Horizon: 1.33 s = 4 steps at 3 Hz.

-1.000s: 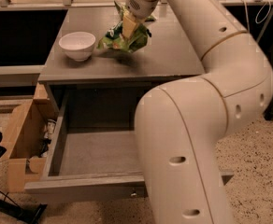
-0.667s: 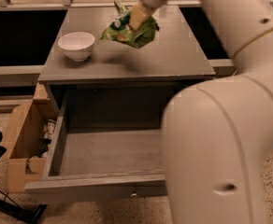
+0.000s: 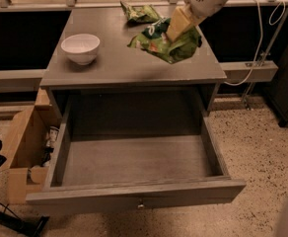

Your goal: Place green rice chip bag into top drawer

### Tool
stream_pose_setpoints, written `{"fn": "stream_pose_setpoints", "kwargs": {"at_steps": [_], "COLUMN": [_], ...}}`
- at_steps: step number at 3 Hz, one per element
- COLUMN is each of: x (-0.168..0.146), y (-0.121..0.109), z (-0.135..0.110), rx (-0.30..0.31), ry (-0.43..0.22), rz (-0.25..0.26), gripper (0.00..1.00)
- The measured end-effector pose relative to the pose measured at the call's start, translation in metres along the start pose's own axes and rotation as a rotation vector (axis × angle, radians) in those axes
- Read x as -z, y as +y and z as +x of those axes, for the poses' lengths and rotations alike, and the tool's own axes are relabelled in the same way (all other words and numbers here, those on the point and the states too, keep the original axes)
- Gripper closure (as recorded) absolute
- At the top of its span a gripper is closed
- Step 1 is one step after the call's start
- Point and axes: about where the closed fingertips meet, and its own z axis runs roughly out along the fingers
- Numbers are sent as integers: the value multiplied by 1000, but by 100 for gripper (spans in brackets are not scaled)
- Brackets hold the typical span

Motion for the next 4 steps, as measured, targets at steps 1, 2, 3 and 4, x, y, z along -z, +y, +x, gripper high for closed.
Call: {"fn": "stream_pose_setpoints", "kwargs": {"at_steps": [1,2,3,4], "x": [36,26,-28,-86], "y": [18,41,52,38], "z": [52,101,151,190], "rx": [-8,58,128,124], "ry": [-24,-20,12,35], "rz": [21,-7,-100,-185], "gripper": [100,100,100,100]}}
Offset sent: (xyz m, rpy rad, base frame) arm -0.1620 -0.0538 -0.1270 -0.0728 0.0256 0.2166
